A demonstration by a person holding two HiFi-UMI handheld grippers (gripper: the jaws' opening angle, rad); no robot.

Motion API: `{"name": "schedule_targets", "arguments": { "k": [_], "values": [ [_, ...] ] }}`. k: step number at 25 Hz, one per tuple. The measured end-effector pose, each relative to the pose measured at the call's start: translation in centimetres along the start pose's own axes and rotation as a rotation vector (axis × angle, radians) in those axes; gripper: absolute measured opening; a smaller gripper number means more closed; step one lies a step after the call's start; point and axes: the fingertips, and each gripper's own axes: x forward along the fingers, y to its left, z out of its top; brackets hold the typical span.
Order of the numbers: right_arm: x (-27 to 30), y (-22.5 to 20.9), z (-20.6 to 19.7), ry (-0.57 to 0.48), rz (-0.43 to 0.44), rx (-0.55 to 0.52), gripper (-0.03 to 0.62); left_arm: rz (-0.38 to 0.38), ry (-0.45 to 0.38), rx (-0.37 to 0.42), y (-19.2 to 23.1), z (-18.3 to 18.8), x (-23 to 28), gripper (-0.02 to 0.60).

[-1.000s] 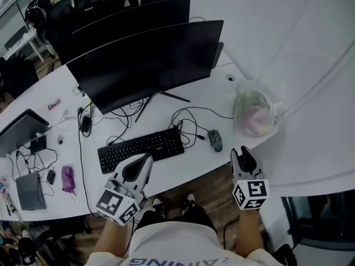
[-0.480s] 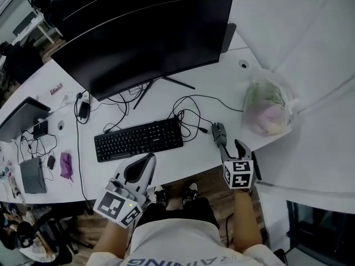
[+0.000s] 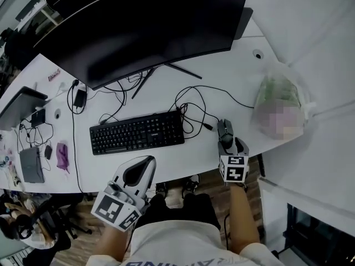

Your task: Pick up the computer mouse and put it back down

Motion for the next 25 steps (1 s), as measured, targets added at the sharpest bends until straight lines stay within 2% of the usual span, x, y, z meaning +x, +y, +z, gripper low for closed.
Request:
{"name": "schedule_targets", "arguments": {
  "k": [6,14,25],
  "values": [
    [1.5,0.0,-1.0,0.031,-0.002,0.007,0.268,0.007,0.026,-0.018,0.4,-0.9,0.4,0.005],
    [1.5,0.2,-0.8,0.023,-0.032,0.012,0.262,0.002,0.031,-0.017,0.5,-0.9,-0.2,0.005],
    [-0.7,-0.1,1.5,-0.082,-0.073,0.01,0.25,0.0,0.008,-0.013,0.9,-0.2,-1.6,0.005]
  ]
}}
